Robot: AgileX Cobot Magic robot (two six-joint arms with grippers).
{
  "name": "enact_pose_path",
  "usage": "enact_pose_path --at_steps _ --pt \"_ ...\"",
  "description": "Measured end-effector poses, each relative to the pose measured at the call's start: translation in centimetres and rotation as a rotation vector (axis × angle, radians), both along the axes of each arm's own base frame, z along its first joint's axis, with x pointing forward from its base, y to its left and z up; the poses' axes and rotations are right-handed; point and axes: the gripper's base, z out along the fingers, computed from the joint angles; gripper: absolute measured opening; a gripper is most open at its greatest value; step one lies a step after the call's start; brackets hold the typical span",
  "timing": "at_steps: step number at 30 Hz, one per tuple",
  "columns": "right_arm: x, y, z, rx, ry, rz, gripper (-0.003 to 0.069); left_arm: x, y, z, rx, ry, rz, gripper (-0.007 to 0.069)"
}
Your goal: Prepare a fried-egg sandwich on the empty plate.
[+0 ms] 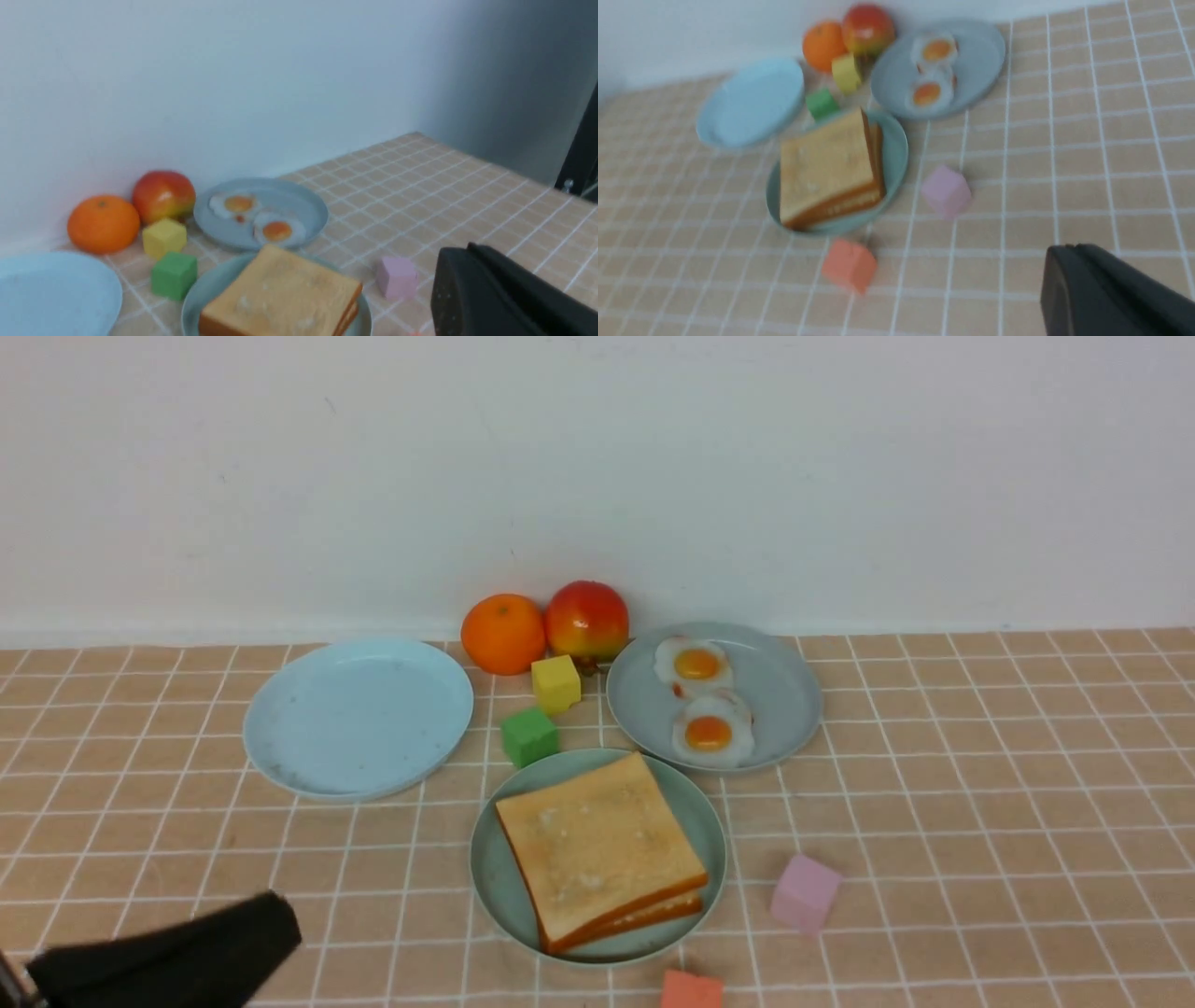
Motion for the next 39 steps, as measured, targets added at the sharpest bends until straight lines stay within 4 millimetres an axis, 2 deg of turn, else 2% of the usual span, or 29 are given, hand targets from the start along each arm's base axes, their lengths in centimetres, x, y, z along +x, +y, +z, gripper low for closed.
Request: enact_pose_path --at_steps 3,7,15,18,22,25,28,31,33,39 --pt "1.1 0.2 -1.0 0.035 -0.111 -0.023 0.0001 -0.1 0.0 -1.2 0.033 0.037 -0.003 -0.0013" --pt "1.9 0.3 -2.2 0.069 -0.204 -0.040 0.0003 -0.1 0.0 -1.7 0.069 0.079 -0.010 -0.0013" --pt "2.3 0.4 -5.0 0.051 -0.155 -0.043 0.0008 -0.3 0.0 -2.3 0.113 0.130 -0.019 -0.0013" --pt "2.3 0.4 -5.4 0.044 -0.139 -0.043 0.0011 -0.3 0.0 -2.4 0.114 0.132 -0.020 -0.0013" --pt "2.4 0.0 -5.8 -0.095 -0.186 -0.049 0.0010 -0.3 0.0 -2.4 0.114 0.132 -0.020 -0.0013" --pt "2.2 -0.7 -6.6 -0.150 -0.205 -0.124 -0.0008 -0.3 0.0 -2.4 0.115 0.132 -0.020 -0.0013" --pt "2.0 -1.3 -8.1 -0.163 -0.187 -0.211 -0.0015 -0.3 0.0 -2.4 0.115 0.132 -0.020 -0.0013" --pt "1.5 -1.9 -10.7 -0.174 -0.169 -0.292 -0.0015 -0.3 0.0 -2.4 0.116 0.133 -0.020 -0.0013" --pt "1.2 -2.0 -11.6 -0.185 -0.125 -0.311 -0.0015 -0.3 0.0 -2.4 0.117 0.134 -0.020 -0.0013" --pt "1.0 -2.0 -11.9 -0.264 -0.106 -0.284 -0.0015 -0.3 0.0 -2.5 0.122 0.141 -0.021 -0.0010"
